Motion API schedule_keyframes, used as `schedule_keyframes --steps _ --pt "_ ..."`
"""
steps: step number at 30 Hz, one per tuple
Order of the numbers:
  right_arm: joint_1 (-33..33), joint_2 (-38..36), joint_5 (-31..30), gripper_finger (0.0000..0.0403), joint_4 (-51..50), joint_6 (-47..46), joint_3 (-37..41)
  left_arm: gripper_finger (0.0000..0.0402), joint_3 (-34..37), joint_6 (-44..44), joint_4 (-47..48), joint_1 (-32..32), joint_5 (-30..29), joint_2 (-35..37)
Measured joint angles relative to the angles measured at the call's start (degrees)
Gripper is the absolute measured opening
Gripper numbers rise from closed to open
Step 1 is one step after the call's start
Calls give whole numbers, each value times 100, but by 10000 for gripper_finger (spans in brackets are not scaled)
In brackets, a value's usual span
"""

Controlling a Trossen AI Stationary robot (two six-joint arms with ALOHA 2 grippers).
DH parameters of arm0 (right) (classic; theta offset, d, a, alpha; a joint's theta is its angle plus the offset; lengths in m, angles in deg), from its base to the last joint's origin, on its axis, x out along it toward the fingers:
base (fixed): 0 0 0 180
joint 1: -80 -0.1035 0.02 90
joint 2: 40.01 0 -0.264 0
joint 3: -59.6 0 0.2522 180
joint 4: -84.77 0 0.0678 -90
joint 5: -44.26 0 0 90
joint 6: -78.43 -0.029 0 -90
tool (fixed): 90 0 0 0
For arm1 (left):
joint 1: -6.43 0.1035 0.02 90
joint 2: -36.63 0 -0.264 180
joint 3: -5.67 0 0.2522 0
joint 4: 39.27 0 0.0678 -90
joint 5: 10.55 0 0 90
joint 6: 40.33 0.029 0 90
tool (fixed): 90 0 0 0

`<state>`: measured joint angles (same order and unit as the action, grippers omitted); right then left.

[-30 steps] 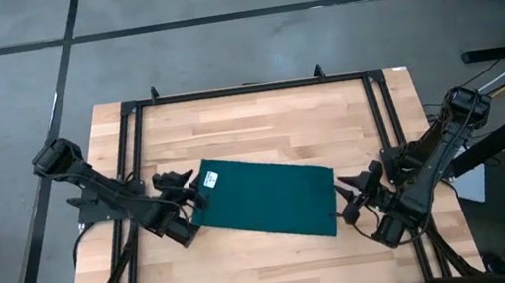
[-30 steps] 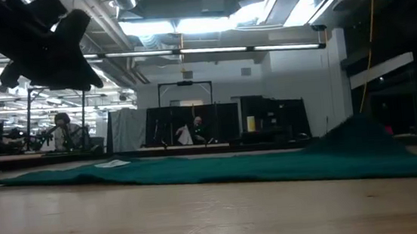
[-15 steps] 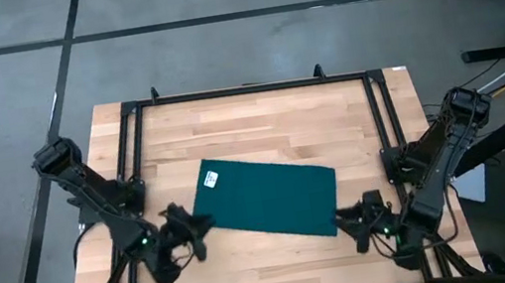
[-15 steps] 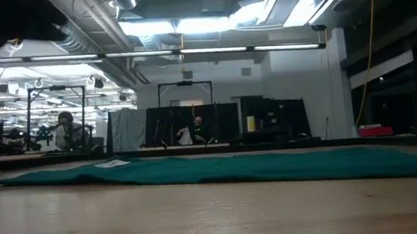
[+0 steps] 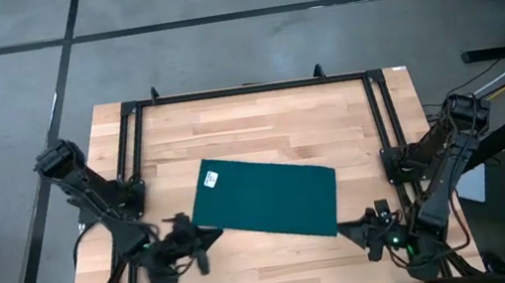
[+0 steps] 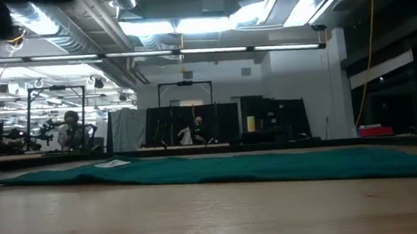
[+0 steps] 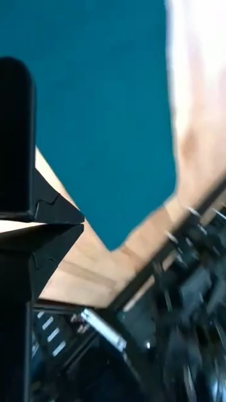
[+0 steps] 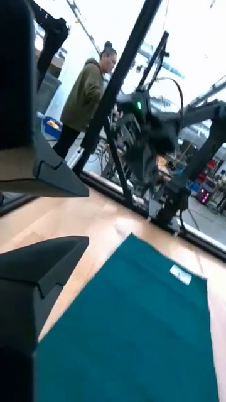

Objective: Fold microfiber towels
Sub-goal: Fold the green towel

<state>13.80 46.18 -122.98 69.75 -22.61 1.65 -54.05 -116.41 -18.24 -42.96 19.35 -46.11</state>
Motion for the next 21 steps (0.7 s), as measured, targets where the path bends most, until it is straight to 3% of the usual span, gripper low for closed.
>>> schedule_keyframes --steps 2,6,12,21 --pt "-53 0 -130 104 270 380 0 2 -33 -192 2 397 463 -215" --pt "-169 0 -380 95 753 952 0 2 -119 -490 24 1009 717 -613" --pt "-496 0 -769 92 1883 2266 -224 2 -115 -2090 1068 1529 1009 -984" --pt "-587 -2 -795 92 1889 3118 -923 2 -54 -3215 2008 2123 2123 -1415"
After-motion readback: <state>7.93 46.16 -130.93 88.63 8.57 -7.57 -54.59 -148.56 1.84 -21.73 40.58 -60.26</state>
